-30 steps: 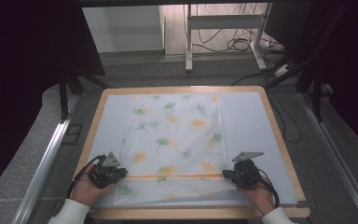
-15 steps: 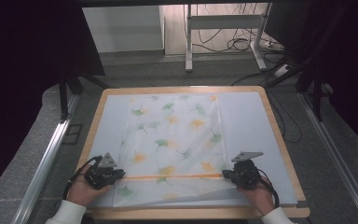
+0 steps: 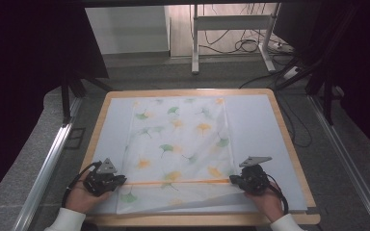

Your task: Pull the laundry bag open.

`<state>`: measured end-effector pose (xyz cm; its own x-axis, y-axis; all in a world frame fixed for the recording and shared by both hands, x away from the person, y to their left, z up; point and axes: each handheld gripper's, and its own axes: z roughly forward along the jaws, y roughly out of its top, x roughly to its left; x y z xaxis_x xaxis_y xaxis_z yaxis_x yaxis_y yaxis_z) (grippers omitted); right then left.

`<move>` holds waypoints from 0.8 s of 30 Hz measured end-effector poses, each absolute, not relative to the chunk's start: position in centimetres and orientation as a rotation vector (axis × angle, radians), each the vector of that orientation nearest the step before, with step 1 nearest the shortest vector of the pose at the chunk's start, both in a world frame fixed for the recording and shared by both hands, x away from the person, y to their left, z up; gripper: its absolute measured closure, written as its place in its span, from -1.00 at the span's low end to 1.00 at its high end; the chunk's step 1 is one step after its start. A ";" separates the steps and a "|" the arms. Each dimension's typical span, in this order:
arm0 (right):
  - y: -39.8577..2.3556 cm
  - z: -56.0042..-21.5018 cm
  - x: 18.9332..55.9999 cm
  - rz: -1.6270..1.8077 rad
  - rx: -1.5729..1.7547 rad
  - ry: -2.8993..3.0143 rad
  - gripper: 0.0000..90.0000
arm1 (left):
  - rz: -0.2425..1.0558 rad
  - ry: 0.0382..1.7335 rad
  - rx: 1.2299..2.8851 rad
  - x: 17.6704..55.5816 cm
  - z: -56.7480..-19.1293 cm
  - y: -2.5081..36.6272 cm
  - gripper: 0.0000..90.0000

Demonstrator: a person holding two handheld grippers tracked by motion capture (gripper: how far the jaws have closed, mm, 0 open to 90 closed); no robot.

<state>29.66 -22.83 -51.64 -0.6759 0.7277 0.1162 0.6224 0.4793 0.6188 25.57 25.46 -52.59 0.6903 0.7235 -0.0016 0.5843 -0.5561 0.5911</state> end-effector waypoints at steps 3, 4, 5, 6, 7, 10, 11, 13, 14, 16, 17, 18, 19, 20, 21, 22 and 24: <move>-22.9 -51.6 29.7 0.970 1.179 2.561 0.98 | 0.328 1.002 2.335 25.6 -52.7 25.4 0.88; -22.9 -51.6 29.7 0.970 1.180 2.561 0.98 | 0.325 1.008 2.327 25.6 -52.7 25.3 0.88; -22.9 -51.6 29.7 0.972 1.180 2.559 0.98 | 0.321 1.011 2.325 25.7 -52.7 25.3 0.88; -22.9 -51.6 29.7 0.972 1.179 2.558 0.98 | 0.319 1.013 2.324 25.7 -52.7 25.3 0.88; -22.9 -51.6 29.6 0.972 1.177 2.557 0.98 | 0.320 1.015 2.324 25.7 -52.7 25.2 0.88; -22.9 -51.6 29.6 0.978 1.162 2.553 0.98 | 0.330 1.013 2.324 25.8 -52.7 24.9 0.88; -23.0 -51.6 29.6 0.982 1.162 2.554 0.98 | 0.333 1.016 2.322 25.8 -52.7 24.8 0.88; -23.2 -51.4 29.6 1.009 1.173 2.555 0.98 | 0.349 1.013 2.319 25.6 -52.7 24.6 0.87; -23.4 -51.2 29.5 1.034 1.172 2.550 0.98 | 0.359 1.013 2.317 25.5 -52.6 24.5 0.87; -23.6 -50.7 29.4 1.080 1.163 2.529 0.95 | 0.366 1.012 2.296 25.3 -52.5 24.4 0.83; -23.7 -50.5 29.3 1.097 1.155 2.521 0.86 | 0.369 1.009 2.283 25.3 -52.4 24.3 0.78; -23.6 -50.3 29.1 1.110 1.150 2.516 0.76 | 0.377 1.007 2.276 25.3 -52.3 24.3 0.73; -23.6 -50.3 29.0 1.121 1.130 2.507 0.69 | 0.382 1.005 2.267 25.3 -52.3 24.2 0.69; -23.5 -50.2 28.9 1.131 1.118 2.507 0.65 | 0.386 1.004 2.264 25.3 -52.2 24.1 0.65; -23.5 -50.1 28.9 1.144 1.109 2.507 0.60 | 0.395 1.005 2.257 25.3 -52.2 24.1 0.60; -23.5 -50.0 28.8 1.163 1.096 2.504 0.56 | 0.407 1.010 2.249 25.3 -52.2 24.0 0.53; -23.5 -49.7 28.8 1.197 1.073 2.485 0.46 | 0.419 1.018 2.226 25.3 -52.0 24.0 0.41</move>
<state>28.81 -23.48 -49.73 -0.7228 0.6770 0.1384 0.5303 0.4150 0.7393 25.33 23.98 -52.04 0.6479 0.7614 0.0197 0.5552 -0.4898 0.6722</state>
